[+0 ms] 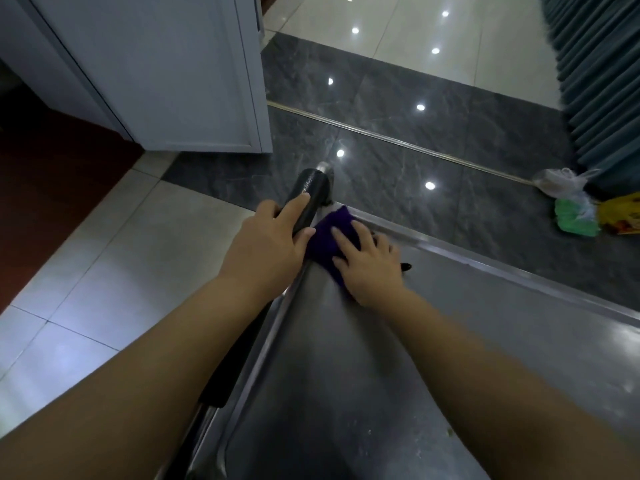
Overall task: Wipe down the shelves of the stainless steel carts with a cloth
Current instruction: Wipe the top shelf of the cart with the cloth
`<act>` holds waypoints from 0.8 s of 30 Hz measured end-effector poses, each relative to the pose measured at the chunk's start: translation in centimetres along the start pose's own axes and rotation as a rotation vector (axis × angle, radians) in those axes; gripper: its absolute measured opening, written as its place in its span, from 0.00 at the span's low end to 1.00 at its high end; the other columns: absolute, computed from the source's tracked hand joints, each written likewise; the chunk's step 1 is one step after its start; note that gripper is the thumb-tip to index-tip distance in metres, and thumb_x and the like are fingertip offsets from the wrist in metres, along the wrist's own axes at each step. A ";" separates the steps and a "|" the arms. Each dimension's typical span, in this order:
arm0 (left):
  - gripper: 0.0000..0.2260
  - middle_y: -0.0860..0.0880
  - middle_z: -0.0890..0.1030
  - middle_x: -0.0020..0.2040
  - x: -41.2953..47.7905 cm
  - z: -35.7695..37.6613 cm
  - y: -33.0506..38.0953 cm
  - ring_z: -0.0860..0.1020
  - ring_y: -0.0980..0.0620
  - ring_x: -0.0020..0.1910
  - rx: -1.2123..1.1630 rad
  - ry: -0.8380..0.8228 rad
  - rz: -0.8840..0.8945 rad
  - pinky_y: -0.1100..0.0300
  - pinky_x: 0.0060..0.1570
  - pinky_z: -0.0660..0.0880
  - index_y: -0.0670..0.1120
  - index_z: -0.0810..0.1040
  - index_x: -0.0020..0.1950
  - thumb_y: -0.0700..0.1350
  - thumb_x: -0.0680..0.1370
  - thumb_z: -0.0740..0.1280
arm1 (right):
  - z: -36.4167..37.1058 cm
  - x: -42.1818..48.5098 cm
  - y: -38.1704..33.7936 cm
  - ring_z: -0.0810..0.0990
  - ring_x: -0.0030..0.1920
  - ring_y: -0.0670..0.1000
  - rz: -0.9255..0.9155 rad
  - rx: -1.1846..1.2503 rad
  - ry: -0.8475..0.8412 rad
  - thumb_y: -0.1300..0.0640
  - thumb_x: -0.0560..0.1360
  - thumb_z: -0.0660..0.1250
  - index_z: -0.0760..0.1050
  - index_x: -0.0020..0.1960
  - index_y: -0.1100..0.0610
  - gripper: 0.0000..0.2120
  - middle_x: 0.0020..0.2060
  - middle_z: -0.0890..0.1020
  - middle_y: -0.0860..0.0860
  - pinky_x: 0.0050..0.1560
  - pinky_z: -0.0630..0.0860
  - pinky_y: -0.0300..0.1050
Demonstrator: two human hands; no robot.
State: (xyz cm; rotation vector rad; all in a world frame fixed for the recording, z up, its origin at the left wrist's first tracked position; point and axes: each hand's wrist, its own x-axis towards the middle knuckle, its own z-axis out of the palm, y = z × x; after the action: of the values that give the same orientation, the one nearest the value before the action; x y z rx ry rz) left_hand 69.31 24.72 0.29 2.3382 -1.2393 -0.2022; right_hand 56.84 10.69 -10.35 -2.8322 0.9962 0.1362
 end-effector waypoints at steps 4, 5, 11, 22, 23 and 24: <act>0.23 0.44 0.72 0.55 -0.1 0.1 0.0 0.72 0.48 0.47 0.004 0.008 0.008 0.58 0.43 0.69 0.54 0.61 0.74 0.53 0.79 0.59 | -1.5 0.8 4.2 0.56 0.68 0.67 0.524 0.078 -0.027 0.42 0.79 0.49 0.44 0.76 0.45 0.28 0.75 0.50 0.56 0.67 0.55 0.64; 0.23 0.44 0.72 0.55 -0.1 0.1 0.0 0.71 0.49 0.46 0.004 0.017 0.016 0.59 0.42 0.67 0.53 0.61 0.74 0.53 0.79 0.59 | -1.7 0.8 3.4 0.55 0.68 0.67 0.568 0.076 -0.034 0.42 0.80 0.50 0.43 0.76 0.46 0.28 0.75 0.49 0.57 0.67 0.54 0.64; 0.23 0.44 0.71 0.54 0.0 0.2 -0.1 0.71 0.49 0.45 -0.050 0.001 0.005 0.58 0.42 0.68 0.54 0.61 0.74 0.49 0.78 0.58 | 0.6 -5.5 -6.8 0.59 0.64 0.64 -0.050 0.046 -0.058 0.39 0.77 0.52 0.49 0.75 0.43 0.28 0.74 0.53 0.55 0.62 0.59 0.59; 0.24 0.46 0.74 0.58 -4.4 -2.3 -1.4 0.72 0.50 0.49 0.042 -0.079 0.013 0.60 0.44 0.66 0.54 0.58 0.75 0.54 0.79 0.58 | -1.7 -4.3 -2.1 0.56 0.68 0.67 0.573 0.145 -0.122 0.41 0.79 0.51 0.43 0.75 0.45 0.29 0.74 0.49 0.57 0.65 0.57 0.65; 0.24 0.46 0.74 0.58 -5.6 -2.6 -1.7 0.72 0.51 0.48 0.047 -0.082 0.016 0.60 0.44 0.66 0.55 0.57 0.75 0.54 0.79 0.57 | -1.5 -4.9 -3.6 0.55 0.68 0.68 0.481 0.157 -0.128 0.41 0.79 0.52 0.43 0.75 0.44 0.30 0.74 0.48 0.57 0.65 0.56 0.66; 0.25 0.47 0.74 0.58 -6.8 -2.8 -1.9 0.71 0.53 0.47 0.048 -0.087 0.015 0.61 0.43 0.66 0.55 0.57 0.75 0.55 0.79 0.57 | -1.0 -5.9 -5.3 0.55 0.68 0.68 0.346 0.149 -0.127 0.40 0.78 0.52 0.43 0.75 0.43 0.30 0.74 0.48 0.56 0.65 0.56 0.65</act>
State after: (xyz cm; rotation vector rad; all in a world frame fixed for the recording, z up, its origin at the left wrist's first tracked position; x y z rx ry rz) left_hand 67.79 32.09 1.23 2.3829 -1.3167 -0.2743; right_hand 55.63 18.21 -8.05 -2.4632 1.3928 0.2609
